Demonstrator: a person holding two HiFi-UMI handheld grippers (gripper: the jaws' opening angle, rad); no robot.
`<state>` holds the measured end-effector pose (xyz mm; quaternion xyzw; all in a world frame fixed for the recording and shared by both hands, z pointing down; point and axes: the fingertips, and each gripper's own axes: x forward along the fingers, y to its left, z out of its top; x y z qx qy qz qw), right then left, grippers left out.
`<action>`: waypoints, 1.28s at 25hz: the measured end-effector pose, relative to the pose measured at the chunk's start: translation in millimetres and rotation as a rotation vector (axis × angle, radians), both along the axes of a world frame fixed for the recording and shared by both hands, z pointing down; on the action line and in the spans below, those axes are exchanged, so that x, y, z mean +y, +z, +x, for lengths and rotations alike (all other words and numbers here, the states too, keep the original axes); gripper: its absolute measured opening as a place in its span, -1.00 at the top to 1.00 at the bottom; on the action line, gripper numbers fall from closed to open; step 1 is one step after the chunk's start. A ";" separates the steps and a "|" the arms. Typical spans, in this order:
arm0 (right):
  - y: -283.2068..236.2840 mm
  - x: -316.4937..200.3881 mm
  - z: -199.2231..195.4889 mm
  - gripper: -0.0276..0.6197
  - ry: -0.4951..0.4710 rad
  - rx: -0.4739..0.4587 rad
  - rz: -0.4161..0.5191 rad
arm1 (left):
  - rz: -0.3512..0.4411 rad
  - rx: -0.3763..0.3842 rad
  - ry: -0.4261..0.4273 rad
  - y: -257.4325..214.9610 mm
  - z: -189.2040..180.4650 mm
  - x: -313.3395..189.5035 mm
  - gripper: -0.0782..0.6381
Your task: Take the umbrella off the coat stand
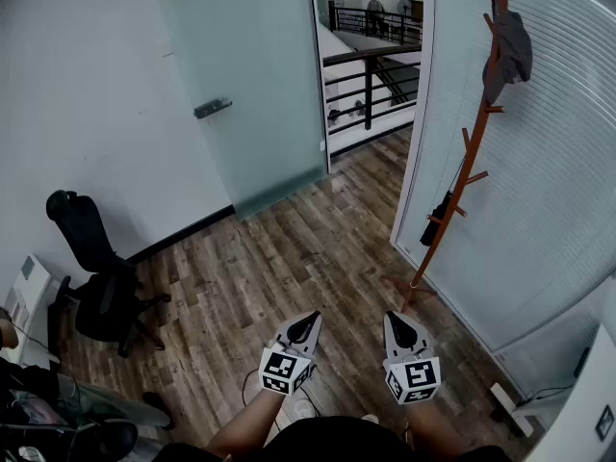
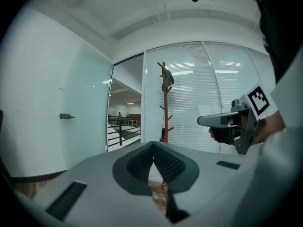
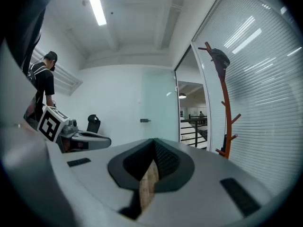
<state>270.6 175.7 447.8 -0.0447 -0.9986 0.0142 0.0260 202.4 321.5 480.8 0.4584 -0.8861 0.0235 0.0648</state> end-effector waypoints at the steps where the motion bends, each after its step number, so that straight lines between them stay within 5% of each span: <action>1: -0.9 0.6 -0.6 0.90 0.002 -0.002 0.003 | 0.002 0.000 0.004 0.2 0.0 -0.2 0.75; 17: 13.9 28.5 -21.8 0.90 0.015 0.066 -0.024 | 0.007 0.011 0.071 2.6 -9.0 14.6 0.75; 32: 36.0 93.4 -74.1 0.90 0.080 0.155 0.000 | 0.002 0.065 0.181 25.5 -62.8 67.8 0.75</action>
